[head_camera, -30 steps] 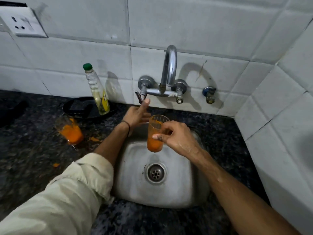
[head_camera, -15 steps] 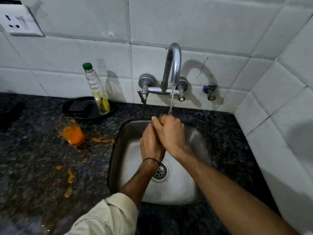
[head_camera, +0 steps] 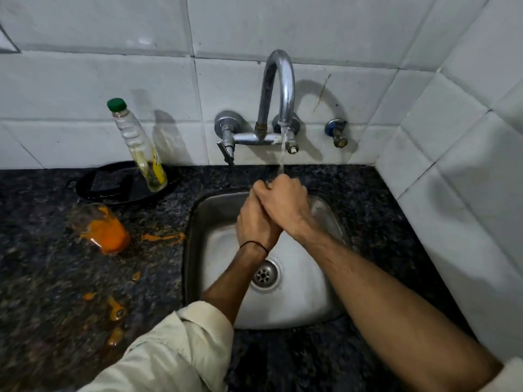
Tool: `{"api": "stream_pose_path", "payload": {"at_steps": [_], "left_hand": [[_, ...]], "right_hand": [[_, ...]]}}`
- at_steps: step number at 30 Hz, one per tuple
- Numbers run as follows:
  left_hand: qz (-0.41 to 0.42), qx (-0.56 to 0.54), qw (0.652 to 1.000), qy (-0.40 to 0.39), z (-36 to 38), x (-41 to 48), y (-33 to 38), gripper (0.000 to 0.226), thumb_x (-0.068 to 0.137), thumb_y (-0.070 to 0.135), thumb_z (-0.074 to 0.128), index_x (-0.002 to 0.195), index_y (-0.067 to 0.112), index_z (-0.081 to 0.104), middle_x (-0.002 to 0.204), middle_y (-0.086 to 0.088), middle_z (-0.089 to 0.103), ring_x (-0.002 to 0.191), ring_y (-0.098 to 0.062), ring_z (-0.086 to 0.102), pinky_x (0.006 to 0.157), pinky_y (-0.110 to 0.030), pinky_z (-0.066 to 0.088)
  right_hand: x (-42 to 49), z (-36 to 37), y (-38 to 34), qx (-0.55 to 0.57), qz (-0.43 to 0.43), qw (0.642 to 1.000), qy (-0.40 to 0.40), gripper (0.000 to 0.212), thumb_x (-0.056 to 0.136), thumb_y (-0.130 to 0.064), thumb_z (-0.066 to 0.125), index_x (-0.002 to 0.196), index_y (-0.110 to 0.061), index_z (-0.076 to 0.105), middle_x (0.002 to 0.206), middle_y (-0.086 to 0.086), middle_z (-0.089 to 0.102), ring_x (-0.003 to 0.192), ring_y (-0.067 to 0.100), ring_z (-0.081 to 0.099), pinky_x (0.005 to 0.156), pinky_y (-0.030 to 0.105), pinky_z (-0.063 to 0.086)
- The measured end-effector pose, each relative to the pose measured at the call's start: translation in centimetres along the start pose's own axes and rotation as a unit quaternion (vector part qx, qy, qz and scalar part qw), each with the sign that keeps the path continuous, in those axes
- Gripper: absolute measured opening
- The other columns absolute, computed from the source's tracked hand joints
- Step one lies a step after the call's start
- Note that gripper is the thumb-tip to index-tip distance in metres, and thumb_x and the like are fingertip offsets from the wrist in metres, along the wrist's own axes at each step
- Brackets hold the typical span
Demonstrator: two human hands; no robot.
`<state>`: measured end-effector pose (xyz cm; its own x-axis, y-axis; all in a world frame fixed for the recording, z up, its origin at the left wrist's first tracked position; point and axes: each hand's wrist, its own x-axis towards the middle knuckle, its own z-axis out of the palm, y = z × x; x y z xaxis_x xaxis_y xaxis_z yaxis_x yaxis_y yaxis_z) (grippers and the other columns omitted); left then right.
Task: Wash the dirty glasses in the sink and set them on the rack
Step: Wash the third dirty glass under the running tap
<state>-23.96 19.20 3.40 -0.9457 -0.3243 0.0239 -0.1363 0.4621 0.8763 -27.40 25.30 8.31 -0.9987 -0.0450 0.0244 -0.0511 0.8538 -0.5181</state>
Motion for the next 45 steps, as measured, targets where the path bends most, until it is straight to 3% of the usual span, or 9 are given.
{"api": "stream_pose_path", "payload": {"at_steps": [3,7,12,15,20,27,33,39,45], "left_hand": [[-0.025,-0.16,0.979,-0.122,0.0,0.4,-1.2,0.055,0.07,0.041,0.075,0.118,0.023,0.055,0.104,-0.001,0.07,0.096,-0.017,0.067,0.086,-0.04,0.057],[-0.078,-0.367,0.855,-0.358,-1.8,1.5,-2.5,0.047,0.071,0.015,0.076,0.116,0.014,0.062,0.108,-0.008,0.071,0.1,-0.027,0.069,0.085,-0.039,0.057],[-0.025,-0.022,0.996,-0.08,0.7,0.7,0.1,0.042,0.084,0.028,0.071,0.121,0.016,0.057,0.106,-0.008,0.07,0.1,-0.026,0.066,0.08,-0.033,0.052],[-0.008,-0.055,0.998,-0.041,1.3,0.2,-0.3,0.045,0.079,0.033,0.073,0.118,0.021,0.055,0.101,-0.002,0.069,0.096,-0.021,0.066,0.08,-0.035,0.054],[-0.088,-0.331,0.879,-0.332,-1.4,1.3,-3.0,0.044,0.077,0.009,0.076,0.119,0.013,0.061,0.109,-0.008,0.07,0.099,-0.023,0.069,0.08,-0.034,0.058],[-0.012,-0.009,1.0,-0.019,1.4,0.2,-1.5,0.042,0.083,0.028,0.071,0.121,0.016,0.056,0.104,-0.006,0.07,0.099,-0.027,0.066,0.08,-0.039,0.055],[-0.067,-0.293,0.895,-0.328,-1.0,2.0,-3.9,0.051,0.071,0.01,0.079,0.119,0.01,0.061,0.109,-0.013,0.07,0.103,-0.029,0.068,0.088,-0.04,0.057],[-0.016,-0.042,0.999,0.0,1.9,0.0,-1.3,0.043,0.075,0.039,0.066,0.112,0.017,0.058,0.096,-0.002,0.07,0.091,-0.021,0.067,0.079,-0.043,0.056],[-0.051,-0.294,0.889,-0.347,-1.2,1.3,-3.5,0.047,0.07,0.004,0.08,0.113,0.016,0.064,0.108,-0.01,0.071,0.104,-0.025,0.068,0.094,-0.042,0.056]], "right_hand": [[0.3,-0.9,0.8,-0.022,-0.072,0.996,-0.04,0.045,0.097,-0.04,0.052,0.062,-0.014,0.06,0.059,0.0,0.053,0.059,0.02,0.051,0.063,0.029,0.038],[0.7,-2.6,2.2,0.091,-0.145,0.971,-0.167,0.04,0.095,-0.036,0.059,0.063,-0.013,0.07,0.06,0.003,0.067,0.052,0.013,0.06,0.057,0.027,0.049],[0.9,-0.4,1.5,0.036,0.003,0.999,-0.022,0.042,0.096,-0.042,0.053,0.068,-0.012,0.065,0.069,0.004,0.062,0.067,0.023,0.059,0.065,0.032,0.041],[1.0,0.3,1.6,-0.044,-0.03,0.998,-0.02,0.043,0.097,-0.045,0.048,0.074,-0.012,0.065,0.079,0.01,0.065,0.076,0.03,0.062,0.068,0.033,0.042],[1.2,-2.0,2.6,0.067,-0.136,0.97,-0.19,0.043,0.096,-0.038,0.057,0.061,-0.014,0.065,0.054,0.0,0.061,0.046,0.011,0.056,0.052,0.028,0.048],[0.6,1.2,1.1,-0.061,-0.028,0.997,-0.026,0.043,0.1,-0.044,0.046,0.092,-0.01,0.071,0.088,0.012,0.069,0.084,0.032,0.065,0.073,0.036,0.049],[1.5,-1.5,2.3,-0.005,-0.145,0.968,-0.203,0.042,0.097,-0.041,0.055,0.061,-0.02,0.061,0.06,0.001,0.062,0.057,0.017,0.064,0.057,0.029,0.051],[0.6,0.9,1.0,-0.052,-0.006,0.997,-0.048,0.041,0.099,-0.043,0.047,0.082,-0.012,0.067,0.08,0.011,0.065,0.08,0.033,0.062,0.072,0.036,0.046],[0.6,-1.4,2.5,-0.042,-0.169,0.965,-0.199,0.045,0.098,-0.042,0.053,0.065,-0.013,0.066,0.059,0.004,0.061,0.054,0.016,0.058,0.056,0.031,0.046]]}}
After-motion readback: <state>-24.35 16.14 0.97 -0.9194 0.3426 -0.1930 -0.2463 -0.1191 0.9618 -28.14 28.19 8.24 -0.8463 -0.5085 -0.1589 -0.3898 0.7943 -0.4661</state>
